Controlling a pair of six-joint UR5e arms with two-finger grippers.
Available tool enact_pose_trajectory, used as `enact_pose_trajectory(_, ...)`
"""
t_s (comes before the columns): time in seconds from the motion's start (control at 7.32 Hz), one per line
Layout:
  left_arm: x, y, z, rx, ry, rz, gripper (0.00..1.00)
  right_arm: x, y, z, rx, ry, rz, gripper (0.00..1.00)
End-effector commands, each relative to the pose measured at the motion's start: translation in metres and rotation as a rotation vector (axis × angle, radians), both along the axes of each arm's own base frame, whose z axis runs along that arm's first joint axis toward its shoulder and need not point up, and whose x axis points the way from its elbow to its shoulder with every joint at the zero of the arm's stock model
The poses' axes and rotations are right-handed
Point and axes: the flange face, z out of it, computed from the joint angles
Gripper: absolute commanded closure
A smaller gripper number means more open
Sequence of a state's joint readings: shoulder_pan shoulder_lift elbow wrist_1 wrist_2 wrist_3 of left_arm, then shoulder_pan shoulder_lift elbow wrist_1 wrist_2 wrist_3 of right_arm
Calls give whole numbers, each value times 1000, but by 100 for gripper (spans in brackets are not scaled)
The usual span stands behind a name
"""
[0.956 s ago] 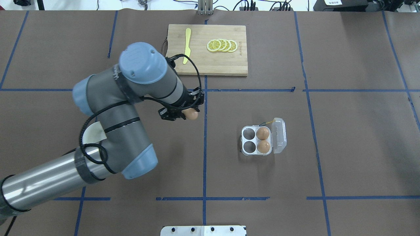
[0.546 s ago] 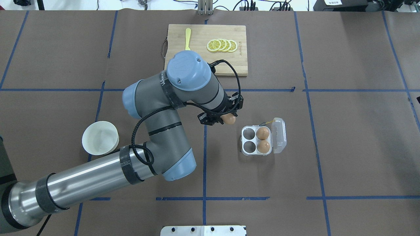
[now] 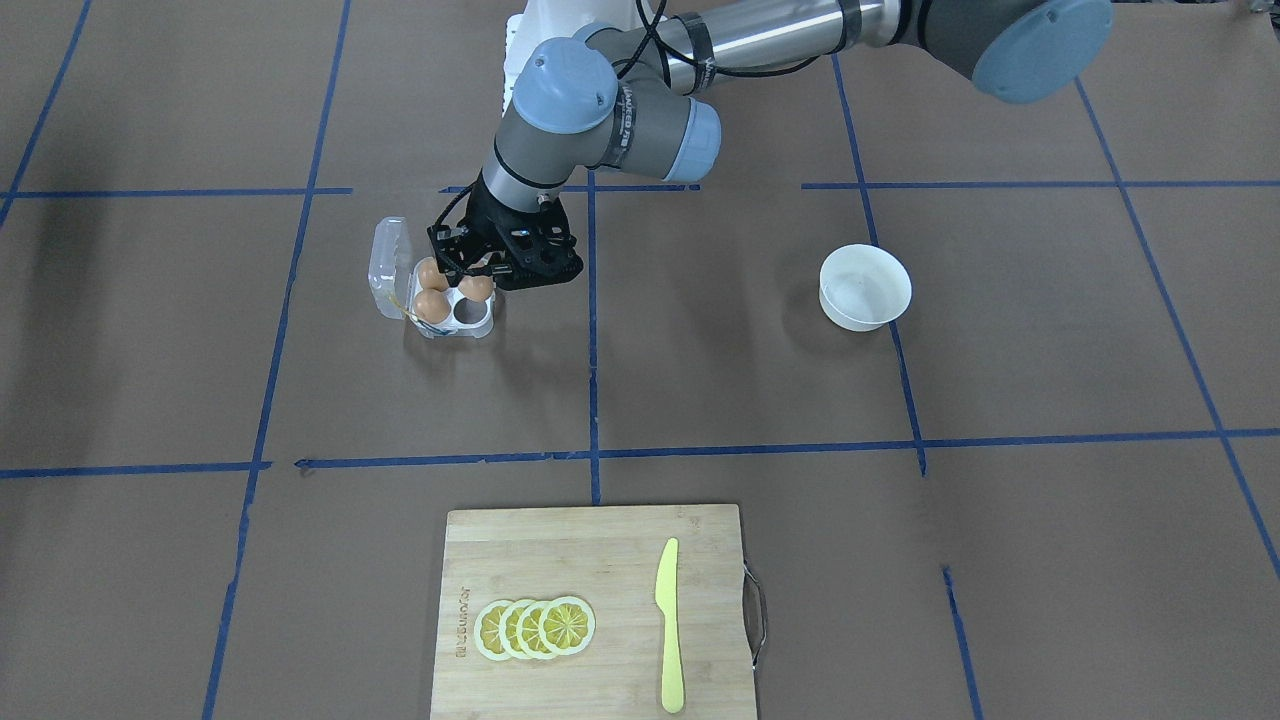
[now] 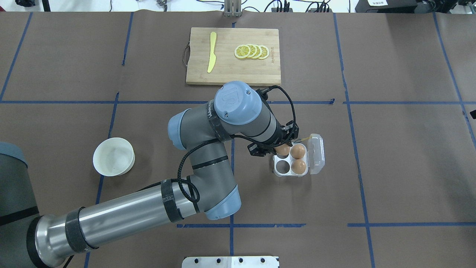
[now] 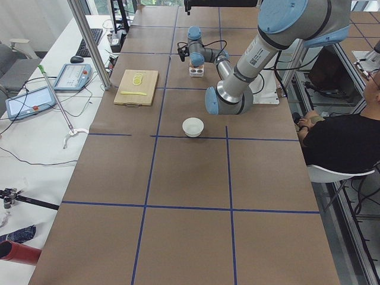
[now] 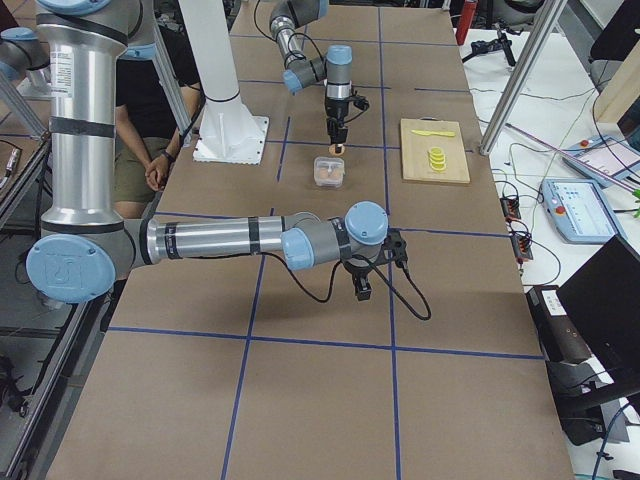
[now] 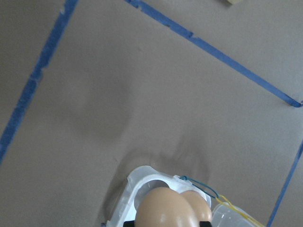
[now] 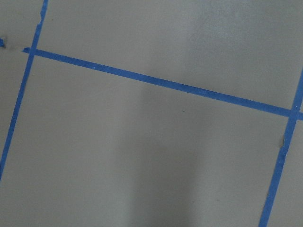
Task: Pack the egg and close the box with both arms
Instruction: 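Lower the egg into an empty carton cup and open the left gripper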
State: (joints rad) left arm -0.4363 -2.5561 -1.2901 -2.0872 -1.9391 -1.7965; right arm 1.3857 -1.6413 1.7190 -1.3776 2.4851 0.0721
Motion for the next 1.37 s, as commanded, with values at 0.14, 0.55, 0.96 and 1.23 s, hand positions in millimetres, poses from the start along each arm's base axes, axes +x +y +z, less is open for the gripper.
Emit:
enact_pose_trajectory(0.14,15,11,5,-13,22,-24,100,-1,0,1,-1,0,-2,0)
enact_pose_trajectory(0.55,15,9,9,-13,16,-27,54,-2,0,1,-1,0,-4,0)
enact_pose_trajectory(0.96,15,7,9,-3,14,-51,8,-2,0,0,1,0,-4,0)
enact_pose_trajectory(1.23,13,5,7,3,17,-54,8,-2,0,-1,2,-1,-3,0)
